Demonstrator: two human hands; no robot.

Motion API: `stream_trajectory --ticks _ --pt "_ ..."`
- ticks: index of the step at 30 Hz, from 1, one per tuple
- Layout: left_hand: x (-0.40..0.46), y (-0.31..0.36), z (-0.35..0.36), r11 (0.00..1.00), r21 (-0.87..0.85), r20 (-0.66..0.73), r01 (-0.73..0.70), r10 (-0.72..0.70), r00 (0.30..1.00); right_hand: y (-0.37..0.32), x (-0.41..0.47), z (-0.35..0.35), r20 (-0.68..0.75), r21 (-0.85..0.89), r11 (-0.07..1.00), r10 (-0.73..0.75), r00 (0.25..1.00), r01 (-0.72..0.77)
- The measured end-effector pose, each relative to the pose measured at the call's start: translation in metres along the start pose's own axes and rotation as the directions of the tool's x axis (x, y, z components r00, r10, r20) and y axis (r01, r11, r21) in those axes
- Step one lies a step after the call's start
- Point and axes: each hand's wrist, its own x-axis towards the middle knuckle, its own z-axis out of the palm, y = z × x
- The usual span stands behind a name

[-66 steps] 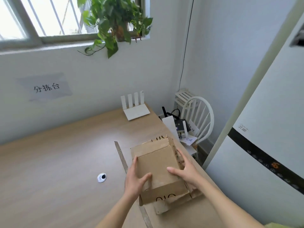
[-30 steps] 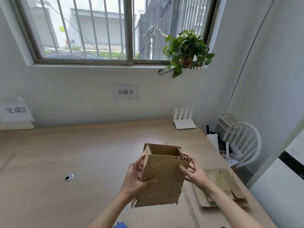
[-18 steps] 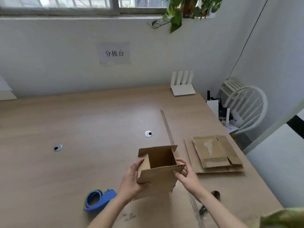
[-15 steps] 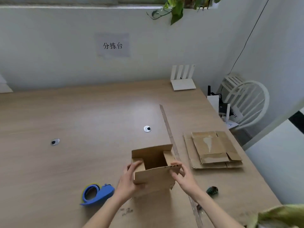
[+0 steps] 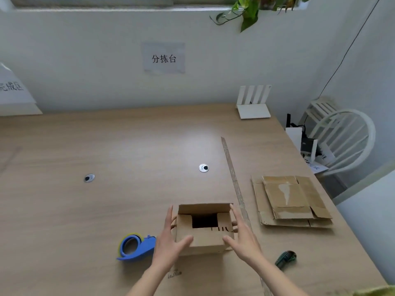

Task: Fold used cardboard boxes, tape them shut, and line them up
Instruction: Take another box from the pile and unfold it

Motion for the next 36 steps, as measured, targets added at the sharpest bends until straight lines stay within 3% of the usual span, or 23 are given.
stream_trajectory --ticks 7,12,20,24,27,30,32,36 --pt "0.003 -0.012 0.0 0.988 0.116 0.037 -0.103 0.099 0.994 0.016 0.002 0.011 -0.024 -0.01 1.0 0.004 1.0 -0.004" --pt "0.002 -0.021 0.01 0.965 0.241 0.046 -0.106 0.098 0.994 0.023 0.0 0.017 -0.013 -0.254 0.967 -0.042 0.999 0.038" --pt "-0.006 -0.045 0.019 0.997 -0.059 0.062 0.042 -0.038 0.997 0.026 0.005 0.024 0.056 -0.172 0.98 -0.092 0.994 0.1" --pt "-0.015 -0.054 0.031 0.999 0.034 0.005 0.02 -0.02 1.0 0.032 0.006 0.029 0.057 -0.209 0.971 -0.107 0.993 0.117" --pt "-0.006 -0.051 0.027 0.984 0.179 0.014 -0.005 0.003 1.0 0.031 0.007 0.031 0.065 -0.368 0.923 -0.097 0.993 0.114" --pt "0.002 -0.047 0.014 0.939 0.345 0.047 -0.012 -0.004 0.999 0.025 0.007 0.032 0.024 -0.511 0.834 -0.227 0.974 0.206" --pt "0.008 -0.045 0.009 0.9 0.435 0.05 -0.009 -0.015 0.999 0.022 0.007 0.036 0.026 -0.521 0.83 -0.218 0.976 0.199" --pt "0.016 -0.039 0.006 0.899 0.438 0.039 0.012 -0.033 0.999 0.015 0.007 0.048 0.029 -0.501 0.842 -0.214 0.977 0.199"
